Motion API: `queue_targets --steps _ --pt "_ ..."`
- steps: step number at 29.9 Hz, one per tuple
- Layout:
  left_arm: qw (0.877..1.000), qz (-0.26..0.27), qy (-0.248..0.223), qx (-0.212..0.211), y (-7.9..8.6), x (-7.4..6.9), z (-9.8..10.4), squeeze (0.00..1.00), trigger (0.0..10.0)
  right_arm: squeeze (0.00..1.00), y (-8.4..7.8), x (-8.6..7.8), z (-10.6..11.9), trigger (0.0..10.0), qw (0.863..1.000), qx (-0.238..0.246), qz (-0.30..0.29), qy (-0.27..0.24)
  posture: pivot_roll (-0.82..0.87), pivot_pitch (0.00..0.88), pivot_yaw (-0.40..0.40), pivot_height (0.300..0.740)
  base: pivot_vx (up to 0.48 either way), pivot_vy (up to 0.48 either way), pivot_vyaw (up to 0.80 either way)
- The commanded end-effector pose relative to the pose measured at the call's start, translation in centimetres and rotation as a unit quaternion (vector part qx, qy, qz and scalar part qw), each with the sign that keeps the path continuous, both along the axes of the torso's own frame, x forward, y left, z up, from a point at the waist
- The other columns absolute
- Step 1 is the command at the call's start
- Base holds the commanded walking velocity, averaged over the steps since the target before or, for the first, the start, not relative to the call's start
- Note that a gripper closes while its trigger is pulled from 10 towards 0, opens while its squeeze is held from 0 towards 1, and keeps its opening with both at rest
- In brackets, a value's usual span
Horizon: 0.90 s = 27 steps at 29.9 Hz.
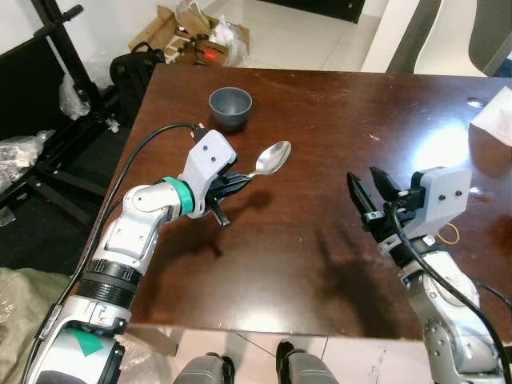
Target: Setting the table
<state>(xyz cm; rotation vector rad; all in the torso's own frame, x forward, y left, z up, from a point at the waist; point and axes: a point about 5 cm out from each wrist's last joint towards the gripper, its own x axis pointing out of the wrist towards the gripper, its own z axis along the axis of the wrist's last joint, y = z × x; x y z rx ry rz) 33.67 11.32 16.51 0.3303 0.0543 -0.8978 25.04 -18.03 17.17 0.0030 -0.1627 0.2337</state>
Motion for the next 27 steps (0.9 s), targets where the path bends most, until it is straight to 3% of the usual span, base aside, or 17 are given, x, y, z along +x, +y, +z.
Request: queue_targets --steps 1,11,27 --pt "1.0 -0.002 0.005 0.0 0.0 -0.18 -0.15 0.0 10.0 0.0 -0.23 -0.05 -0.13 10.0 1.0 0.003 -0.006 0.0 -0.03 0.006 0.054 0.74 -0.281 0.0 0.0" --pt "1.0 -0.003 0.006 0.0 -0.02 -0.15 -0.11 0.0 10.0 0.0 -0.23 -0.03 -0.12 10.0 1.0 0.003 -0.007 0.0 -0.03 0.005 0.056 0.74 -0.269 0.0 0.0" --pt "1.0 -0.002 0.007 0.0 -0.06 -0.1 -0.14 0.0 10.0 0.0 -0.25 -0.01 -0.15 10.0 1.0 0.005 -0.008 -0.001 -0.03 0.004 0.058 0.74 0.0 0.0 0.0"
